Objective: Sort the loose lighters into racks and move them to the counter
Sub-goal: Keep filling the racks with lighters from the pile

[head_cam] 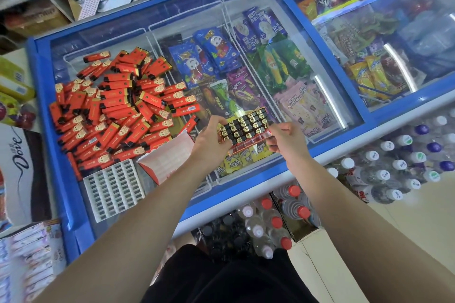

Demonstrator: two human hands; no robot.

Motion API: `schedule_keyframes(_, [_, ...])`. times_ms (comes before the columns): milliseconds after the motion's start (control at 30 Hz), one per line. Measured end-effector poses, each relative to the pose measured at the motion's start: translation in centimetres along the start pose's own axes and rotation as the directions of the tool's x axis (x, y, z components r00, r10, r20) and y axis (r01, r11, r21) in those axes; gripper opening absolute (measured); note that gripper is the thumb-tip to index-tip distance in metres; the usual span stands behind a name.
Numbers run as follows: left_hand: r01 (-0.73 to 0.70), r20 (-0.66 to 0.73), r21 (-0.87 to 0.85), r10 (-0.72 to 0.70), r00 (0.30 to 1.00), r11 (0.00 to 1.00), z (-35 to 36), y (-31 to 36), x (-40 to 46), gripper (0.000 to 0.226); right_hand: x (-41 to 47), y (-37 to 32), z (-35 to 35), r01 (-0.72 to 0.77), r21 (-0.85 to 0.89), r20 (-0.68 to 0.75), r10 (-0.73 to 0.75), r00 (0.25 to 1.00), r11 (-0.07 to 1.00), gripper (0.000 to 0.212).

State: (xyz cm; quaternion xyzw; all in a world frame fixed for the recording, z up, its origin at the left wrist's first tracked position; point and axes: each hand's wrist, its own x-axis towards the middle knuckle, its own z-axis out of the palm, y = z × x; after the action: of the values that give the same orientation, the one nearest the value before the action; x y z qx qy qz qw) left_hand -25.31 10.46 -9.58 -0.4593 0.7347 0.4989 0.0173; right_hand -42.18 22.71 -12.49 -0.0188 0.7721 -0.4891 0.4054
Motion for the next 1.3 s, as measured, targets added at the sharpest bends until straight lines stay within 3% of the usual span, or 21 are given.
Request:
schedule_keyframes(133, [-0.028,-0.017,0.003,0.028,0.999,1.000,-1.3,0.1,-0.9,0.042,-1.5,-0.5,0.9,0.080,-0.078,-0.111,-0.089,0.990,0.994,0.028])
schedule_keyframes(267, [-0.064,-0.134,-0.039,0.059,0.989,0.997,-4.4,-0.4,-1.8,0.029,-3.5,-3.1,2.9,0.305,-0.152,-0.272,-0.337,0.901,0.940,0.013])
schedule_keyframes(433, [-0.069,-0.306,-0.074,0.043,0.951,0.995,-9.9,-2.9,-2.2,0.011,-5.6,-6.8,8.1,0.517,-0.239,-0.101,-0.551,0.828,0.822,0.008])
schedule_keyframes(567, [-0.009,-0.406,0.007,0.011,0.914,1.000,-14.8,-6.3,-2.3,0.015,-6.7,-8.6,13.6,0.641,-0.303,0.117,-0.640,0.760,0.705,0.009])
schedule_keyframes(700, [0.133,-0.427,0.153,-0.056,0.903,0.979,-19.3,-10.6,-2.2,0.027,-7.1,-9.4,19.5,0.704,-0.404,0.386,-0.589,0.710,0.584,0.015])
schedule_keyframes(867, [0.186,-0.335,0.374,-0.055,0.941,0.908,-23.3,-14.0,-1.3,0.061,-6.0,-9.7,26.0,0.733,-0.543,0.593,-0.431,0.680,0.410,0.044])
schedule_keyframes(967, [0.130,-0.257,0.523,0.010,0.966,0.842,-24.9,-14.7,0.3,0.078,-4.8,-9.7,28.9,0.706,-0.614,0.602,-0.368,0.709,0.355,0.037])
schedule_keyframes(1067, [0.051,-0.181,0.650,0.089,0.980,0.759,-25.6,-14.5,2.5,0.084,-3.7,-9.9,30.6,0.641,-0.715,0.564,-0.312,0.765,0.279,0.065])
schedule_keyframes(1300, [-0.088,-0.048,0.826,0.225,0.973,0.556,-24.7,-14.4,7.7,0.090,-1.4,-9.9,32.1,0.500,-0.849,0.464,-0.213,0.860,0.170,0.065])
